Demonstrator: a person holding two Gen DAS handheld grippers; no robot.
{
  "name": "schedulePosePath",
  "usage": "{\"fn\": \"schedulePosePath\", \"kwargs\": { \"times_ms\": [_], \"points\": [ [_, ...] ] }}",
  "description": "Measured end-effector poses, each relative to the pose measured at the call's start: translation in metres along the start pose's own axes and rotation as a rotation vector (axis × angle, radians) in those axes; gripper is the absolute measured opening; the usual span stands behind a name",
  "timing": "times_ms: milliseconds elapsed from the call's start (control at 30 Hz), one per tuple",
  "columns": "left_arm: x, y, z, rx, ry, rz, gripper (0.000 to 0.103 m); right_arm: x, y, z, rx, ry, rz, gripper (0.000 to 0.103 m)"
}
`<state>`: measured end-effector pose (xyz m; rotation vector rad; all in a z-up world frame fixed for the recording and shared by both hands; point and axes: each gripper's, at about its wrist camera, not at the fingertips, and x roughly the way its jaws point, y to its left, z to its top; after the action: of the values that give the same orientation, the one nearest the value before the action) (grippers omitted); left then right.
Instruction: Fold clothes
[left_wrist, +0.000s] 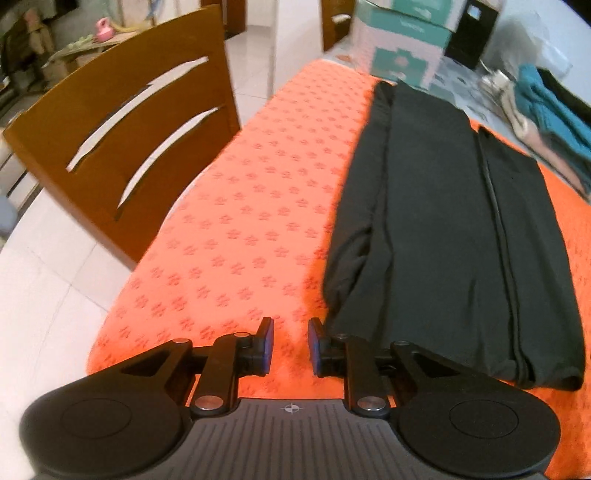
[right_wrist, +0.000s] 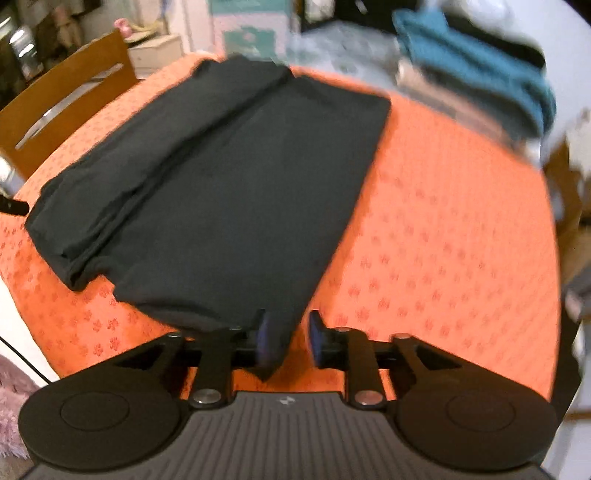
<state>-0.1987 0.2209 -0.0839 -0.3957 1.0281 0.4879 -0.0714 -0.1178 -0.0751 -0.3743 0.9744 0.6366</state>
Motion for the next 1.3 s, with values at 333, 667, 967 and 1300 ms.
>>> {"fn": "schedulePosePath", "kwargs": {
  "times_ms": [333, 667, 967, 1300],
  "points": [
    [-0.019, -0.005, -0.012, -0.021, -0.016, -0.048, 0.030, 0.015, 0.066, 0.023, -0.244, -0.018, 0.208, 0.034],
    [-0.027, -0.024, -0.014, -0.009, -0.022, -0.132, 0.038, 0.042, 0.105, 0.019, -0.371, 0.036, 0.203, 0.016],
    [-0.009, -0.077, 0.028, 0.050, -0.039, -0.267, 0.041, 0.015, 0.068, 0.020, -0.233, -0.024, 0.172, 0.008],
    [0.057, -0.176, 0.110, 0.125, -0.005, -0.429, 0.054, -0.015, 0.006, 0.003, -0.049, -0.063, 0.096, 0.008]
  ]
}}
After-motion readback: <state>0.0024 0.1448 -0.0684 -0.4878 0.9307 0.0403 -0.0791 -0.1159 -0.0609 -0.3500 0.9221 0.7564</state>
